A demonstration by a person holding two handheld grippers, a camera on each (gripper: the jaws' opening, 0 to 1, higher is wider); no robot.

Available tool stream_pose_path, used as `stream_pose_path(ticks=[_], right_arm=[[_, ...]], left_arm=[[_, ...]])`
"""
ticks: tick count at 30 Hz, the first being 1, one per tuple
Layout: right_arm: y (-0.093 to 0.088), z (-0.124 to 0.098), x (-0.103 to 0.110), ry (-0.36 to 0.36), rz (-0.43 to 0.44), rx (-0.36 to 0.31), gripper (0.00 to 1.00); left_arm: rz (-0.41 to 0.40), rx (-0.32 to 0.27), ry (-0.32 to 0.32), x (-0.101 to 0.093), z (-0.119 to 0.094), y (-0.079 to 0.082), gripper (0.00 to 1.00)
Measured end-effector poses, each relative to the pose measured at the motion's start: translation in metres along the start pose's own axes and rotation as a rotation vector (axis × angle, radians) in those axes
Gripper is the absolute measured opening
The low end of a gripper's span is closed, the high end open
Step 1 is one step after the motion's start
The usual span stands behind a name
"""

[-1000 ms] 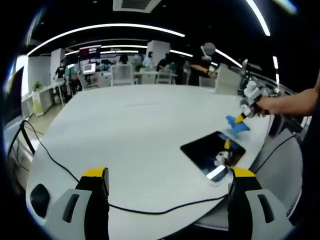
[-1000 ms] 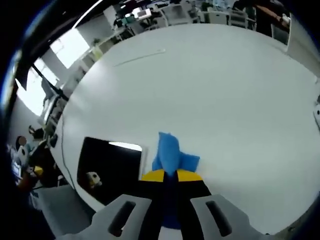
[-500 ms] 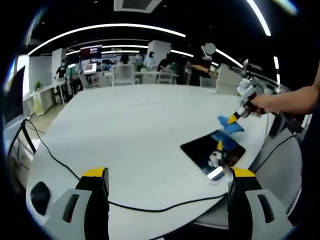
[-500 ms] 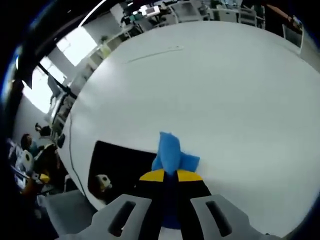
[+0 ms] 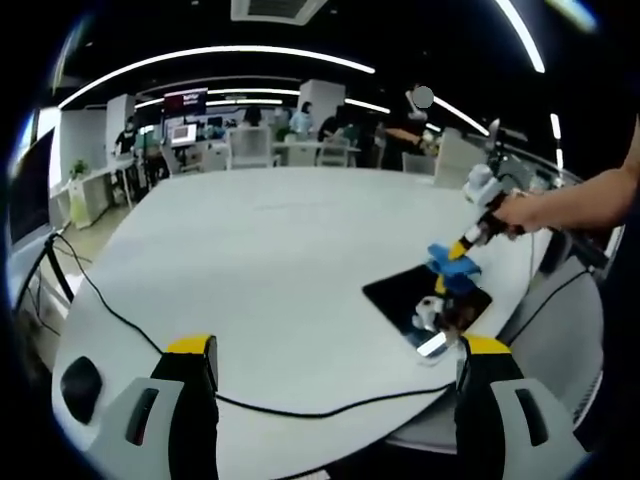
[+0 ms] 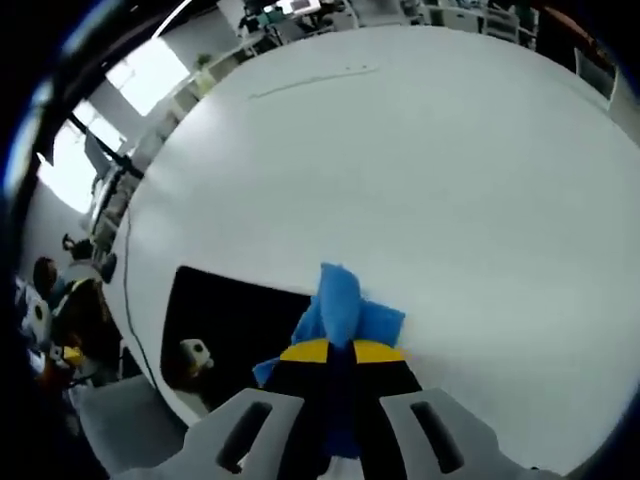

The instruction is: Wipe the mirror surface with the cleaning cloth until all visible marks leave the cleaned area.

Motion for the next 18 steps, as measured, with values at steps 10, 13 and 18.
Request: stream_pose_path(ticks=[10,13,18], right_arm=[[0.009,-0.006,0.011,-0.022,-0.044,-0.003,0.01],[0.009,-0.002,0.014,-0.022,-0.047,-0.001,0.01],[0.010,0.002,0.019,-0.022,-0.046,-0.004,0.01]], left_arm=[[0.001,0.000,0.000,0.003,0.000,0.001,1.00],[0.001,0.006,-0.001,0.003,-0.001,0.000,1.00],[-0.002,0.008,0.000,0.003,-0.003,-0.001,1.00]])
Point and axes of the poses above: the point that each gripper's makers call its tool centre point, and the gripper's own axes: z roughly forward along the fingers, x roughly to its left, y roughly out of its top, the point moved 9 cm from there along -z, roughly backward along the fingers, and after that the axes turned 5 degrees about -x, right-handed, at the moved point
